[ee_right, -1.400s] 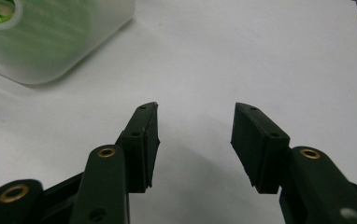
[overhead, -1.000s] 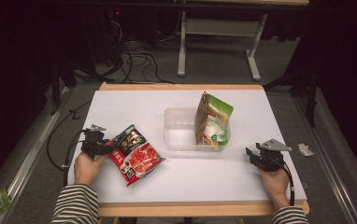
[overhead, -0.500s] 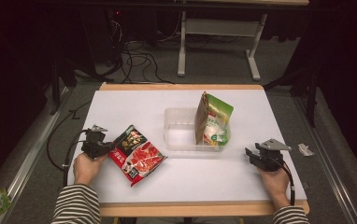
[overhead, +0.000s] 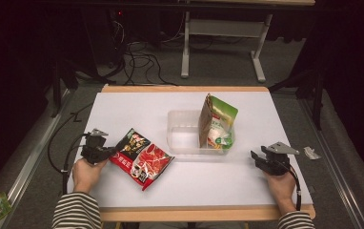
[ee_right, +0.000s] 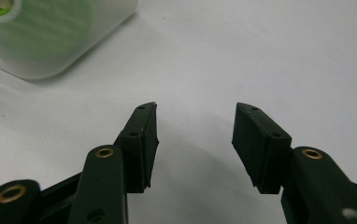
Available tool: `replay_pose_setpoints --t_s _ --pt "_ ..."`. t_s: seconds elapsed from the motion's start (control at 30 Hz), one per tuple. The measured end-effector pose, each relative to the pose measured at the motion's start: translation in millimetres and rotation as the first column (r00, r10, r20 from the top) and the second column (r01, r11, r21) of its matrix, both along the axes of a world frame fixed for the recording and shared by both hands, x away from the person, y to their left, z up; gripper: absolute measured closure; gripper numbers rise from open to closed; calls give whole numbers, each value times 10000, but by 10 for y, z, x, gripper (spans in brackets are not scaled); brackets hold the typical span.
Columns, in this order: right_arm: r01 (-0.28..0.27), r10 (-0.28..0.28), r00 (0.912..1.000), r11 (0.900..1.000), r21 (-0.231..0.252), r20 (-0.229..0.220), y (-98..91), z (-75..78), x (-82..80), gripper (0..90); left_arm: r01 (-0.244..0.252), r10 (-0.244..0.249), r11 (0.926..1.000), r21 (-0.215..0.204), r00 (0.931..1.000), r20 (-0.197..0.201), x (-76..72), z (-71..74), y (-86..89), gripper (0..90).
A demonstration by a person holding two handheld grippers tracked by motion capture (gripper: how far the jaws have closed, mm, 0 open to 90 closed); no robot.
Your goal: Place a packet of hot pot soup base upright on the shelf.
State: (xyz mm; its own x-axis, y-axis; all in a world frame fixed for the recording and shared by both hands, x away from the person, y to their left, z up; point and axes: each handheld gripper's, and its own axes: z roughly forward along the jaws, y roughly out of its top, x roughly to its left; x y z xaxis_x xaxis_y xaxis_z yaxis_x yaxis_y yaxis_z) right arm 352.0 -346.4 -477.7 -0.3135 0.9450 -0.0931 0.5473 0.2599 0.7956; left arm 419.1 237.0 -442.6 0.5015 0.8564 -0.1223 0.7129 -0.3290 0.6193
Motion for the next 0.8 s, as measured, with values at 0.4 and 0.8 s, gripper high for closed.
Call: replay_pose_setpoints --t_s 0.4,0.8 --pt "-43 43 10000 10000 13 -16 0 0 1 508 106 -14 9892 -1461 9980 629 -230 396 17 897" --pt "-65 65 10000 10000 -41 11 3 -1 1 508 680 -461 9843 -1632 9899 1343 -358 742 -179 899"
